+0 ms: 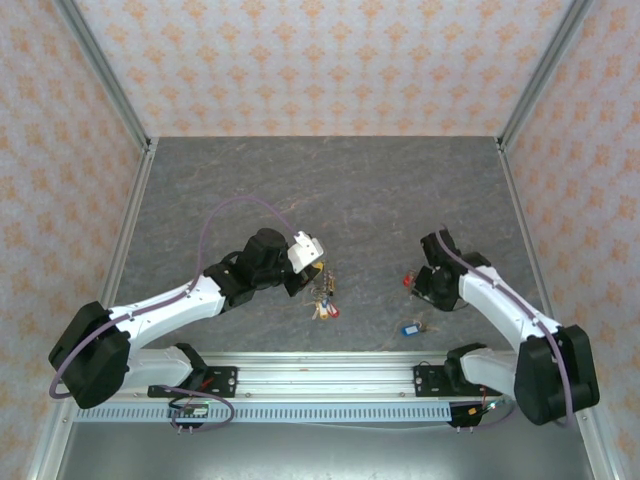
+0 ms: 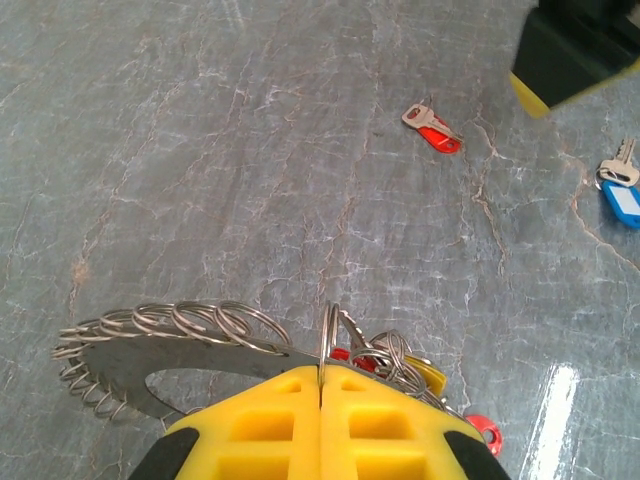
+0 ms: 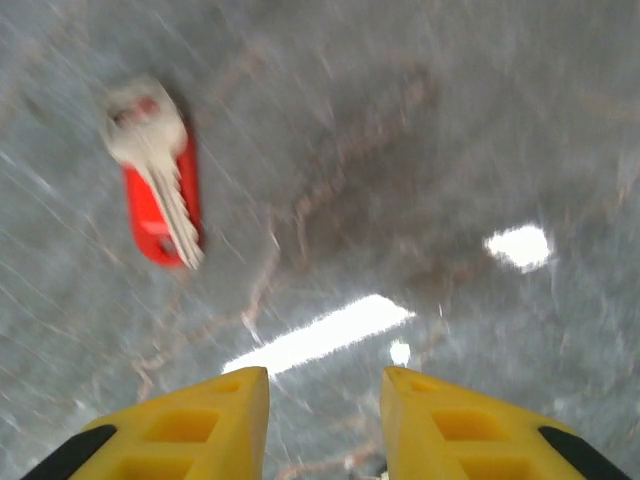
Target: Put the keys on the keyring
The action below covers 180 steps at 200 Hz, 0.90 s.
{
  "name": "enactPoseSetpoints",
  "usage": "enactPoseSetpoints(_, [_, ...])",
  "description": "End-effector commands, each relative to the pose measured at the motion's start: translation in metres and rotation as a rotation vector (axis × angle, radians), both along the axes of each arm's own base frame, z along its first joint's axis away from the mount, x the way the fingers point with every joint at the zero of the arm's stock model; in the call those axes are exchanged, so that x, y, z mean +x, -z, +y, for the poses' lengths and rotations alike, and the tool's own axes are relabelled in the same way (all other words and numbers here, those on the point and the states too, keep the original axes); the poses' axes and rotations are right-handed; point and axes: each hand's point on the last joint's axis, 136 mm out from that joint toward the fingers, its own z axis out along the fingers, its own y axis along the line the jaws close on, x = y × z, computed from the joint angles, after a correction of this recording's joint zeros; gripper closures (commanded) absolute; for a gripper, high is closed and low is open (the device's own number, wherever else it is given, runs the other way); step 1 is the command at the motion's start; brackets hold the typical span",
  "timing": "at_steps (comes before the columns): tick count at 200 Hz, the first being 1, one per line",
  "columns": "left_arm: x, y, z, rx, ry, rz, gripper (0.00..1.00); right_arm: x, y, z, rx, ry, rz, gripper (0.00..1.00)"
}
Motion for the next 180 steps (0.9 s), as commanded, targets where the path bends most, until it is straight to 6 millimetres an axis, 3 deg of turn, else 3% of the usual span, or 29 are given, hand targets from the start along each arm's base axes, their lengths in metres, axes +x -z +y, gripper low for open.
enactPoseSetpoints(1, [0.007, -0.021, -0.007, -0.063, -0.001, -0.034, 1.00, -0.028, 0.011, 0.004, 0.032, 0.087, 0.068, 0.64])
enactPoseSetpoints(66, [0.008, -0.024, -0.005, -0.038, 0.009, -0.037, 1.00, -0.044, 0.020, 0.012, 0.067, 0.088, 0.101, 0.63])
enactPoseSetpoints(88, [0.009, -0.026, -0.003, -0.035, 0.001, -0.041, 1.00, -0.049, 0.022, 0.015, 0.075, 0.089, 0.123, 0.68])
enactPoseSetpoints(140, [0.008, -0.028, 0.000, -0.032, -0.006, -0.047, 1.00, -0.053, 0.007, 0.005, 0.035, 0.112, 0.108, 0.66])
enactPoseSetpoints(180, [0.008, -0.026, 0.001, -0.031, -0.012, -0.044, 1.00, -0.053, 0.014, 0.017, 0.100, 0.120, 0.118, 0.67])
